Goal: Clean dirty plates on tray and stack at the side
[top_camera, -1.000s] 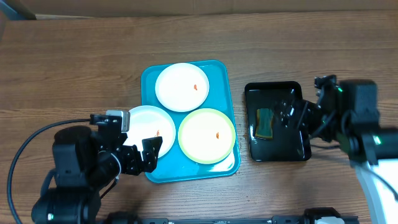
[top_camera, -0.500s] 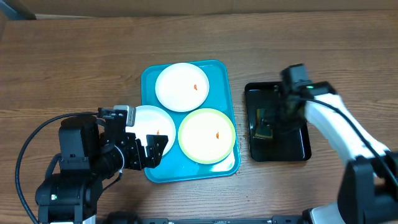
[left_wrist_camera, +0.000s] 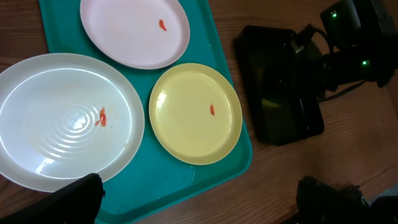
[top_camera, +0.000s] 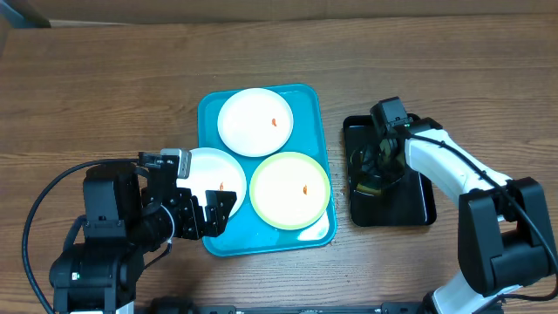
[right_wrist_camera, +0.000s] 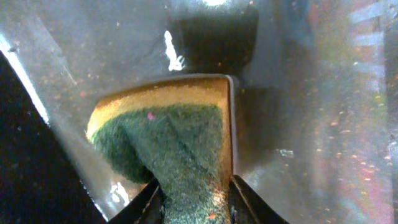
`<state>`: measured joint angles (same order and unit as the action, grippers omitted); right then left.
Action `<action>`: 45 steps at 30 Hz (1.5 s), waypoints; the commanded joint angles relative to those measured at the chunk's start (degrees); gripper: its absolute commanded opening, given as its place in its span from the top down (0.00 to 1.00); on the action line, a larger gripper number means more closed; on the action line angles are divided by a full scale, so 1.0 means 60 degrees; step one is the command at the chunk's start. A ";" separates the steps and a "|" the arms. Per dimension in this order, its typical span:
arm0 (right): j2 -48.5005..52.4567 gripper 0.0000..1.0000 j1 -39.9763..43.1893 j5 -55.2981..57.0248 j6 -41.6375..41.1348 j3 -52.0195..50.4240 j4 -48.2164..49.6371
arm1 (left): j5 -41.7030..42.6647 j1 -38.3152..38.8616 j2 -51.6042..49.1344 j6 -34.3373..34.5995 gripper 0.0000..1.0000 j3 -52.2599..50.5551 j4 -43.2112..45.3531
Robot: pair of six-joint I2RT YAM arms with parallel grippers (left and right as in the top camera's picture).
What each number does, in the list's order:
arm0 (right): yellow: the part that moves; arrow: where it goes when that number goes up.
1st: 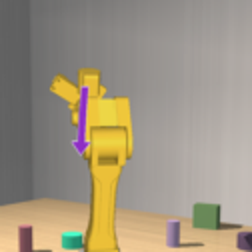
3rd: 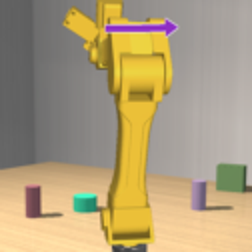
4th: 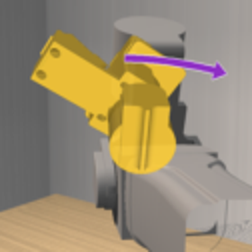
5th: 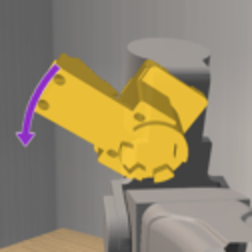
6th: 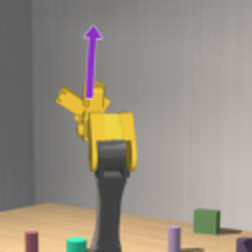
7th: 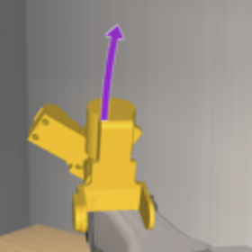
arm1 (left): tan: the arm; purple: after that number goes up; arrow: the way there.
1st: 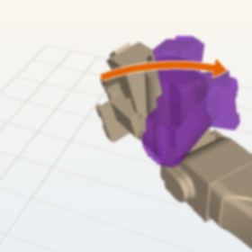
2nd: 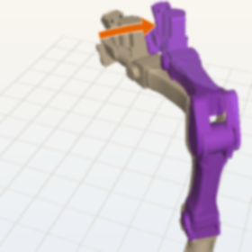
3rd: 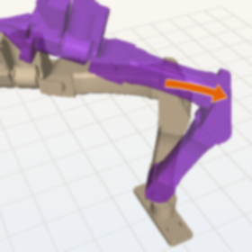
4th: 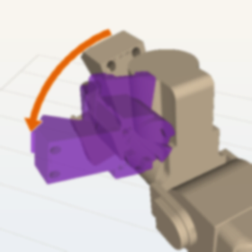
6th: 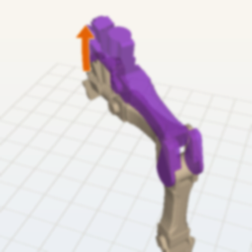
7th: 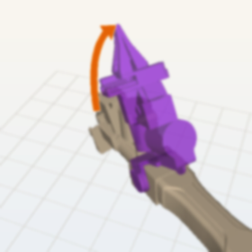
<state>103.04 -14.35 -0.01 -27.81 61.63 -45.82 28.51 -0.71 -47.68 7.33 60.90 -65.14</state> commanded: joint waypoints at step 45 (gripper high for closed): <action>-0.2106 0.77 -0.0178 0.1497 -0.0149 0.0135 -0.1290 | 0.0149 0.0062 0.0025 0.0062 0.00 0.0160 0.0146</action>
<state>91.94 -15.07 7.68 -30.00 61.41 -53.41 28.51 -0.71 -47.70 7.33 60.90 -64.51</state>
